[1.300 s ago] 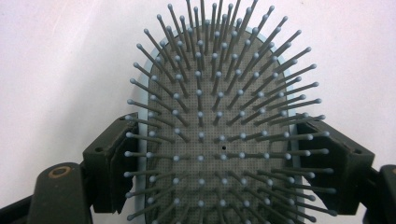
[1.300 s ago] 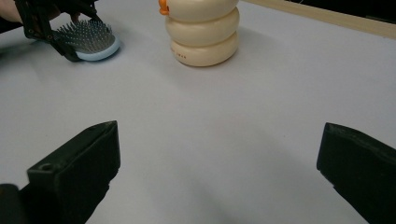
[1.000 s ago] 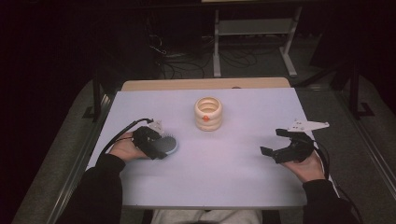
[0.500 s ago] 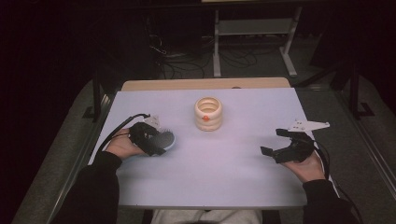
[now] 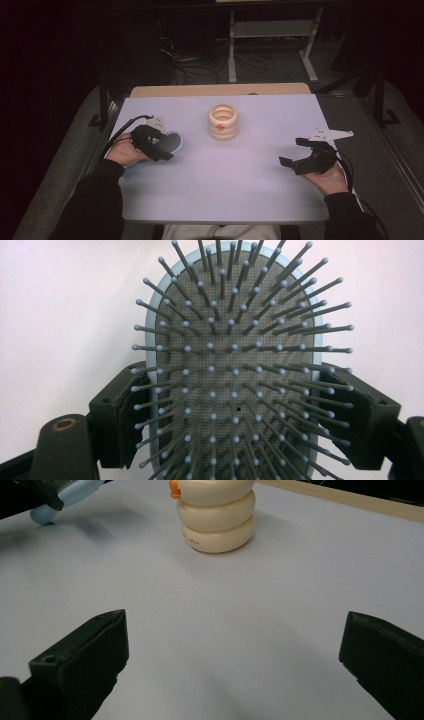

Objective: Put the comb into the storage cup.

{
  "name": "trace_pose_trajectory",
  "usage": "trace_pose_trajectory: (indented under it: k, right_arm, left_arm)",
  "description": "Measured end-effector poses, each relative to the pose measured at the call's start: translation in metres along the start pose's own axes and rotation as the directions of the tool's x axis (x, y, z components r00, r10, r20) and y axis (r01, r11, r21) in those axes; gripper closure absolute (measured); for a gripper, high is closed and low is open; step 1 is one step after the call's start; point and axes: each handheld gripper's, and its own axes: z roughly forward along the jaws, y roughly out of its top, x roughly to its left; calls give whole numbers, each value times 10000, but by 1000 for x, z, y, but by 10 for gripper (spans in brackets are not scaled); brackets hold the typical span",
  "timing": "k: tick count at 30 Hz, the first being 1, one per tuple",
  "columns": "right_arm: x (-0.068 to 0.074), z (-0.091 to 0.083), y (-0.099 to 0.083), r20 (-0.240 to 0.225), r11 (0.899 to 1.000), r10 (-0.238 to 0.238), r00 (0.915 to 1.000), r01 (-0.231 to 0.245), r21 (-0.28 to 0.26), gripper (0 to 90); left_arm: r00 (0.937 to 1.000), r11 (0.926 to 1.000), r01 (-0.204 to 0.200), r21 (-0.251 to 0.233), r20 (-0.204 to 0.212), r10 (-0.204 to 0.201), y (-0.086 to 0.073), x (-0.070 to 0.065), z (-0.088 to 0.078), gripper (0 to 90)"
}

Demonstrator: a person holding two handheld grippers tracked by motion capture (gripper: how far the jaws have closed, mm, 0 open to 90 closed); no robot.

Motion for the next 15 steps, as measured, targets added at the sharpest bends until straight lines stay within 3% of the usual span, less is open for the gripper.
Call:
trace_pose_trajectory:
  k: [10, 15]
  right_arm:
    - [0, 0, 0, -14, 10000, 3, 10000, -3, -10, 0]
    - [0, 0, 0, -17, 10000, -6, 10000, 6, 1, 0]
  left_arm:
    - [9997, 9987, -83, -494, -225, 72, 9, 1, -16, 203]
    - [9994, 9985, -197, -513, -310, 181, 14, 1, -22, 203]
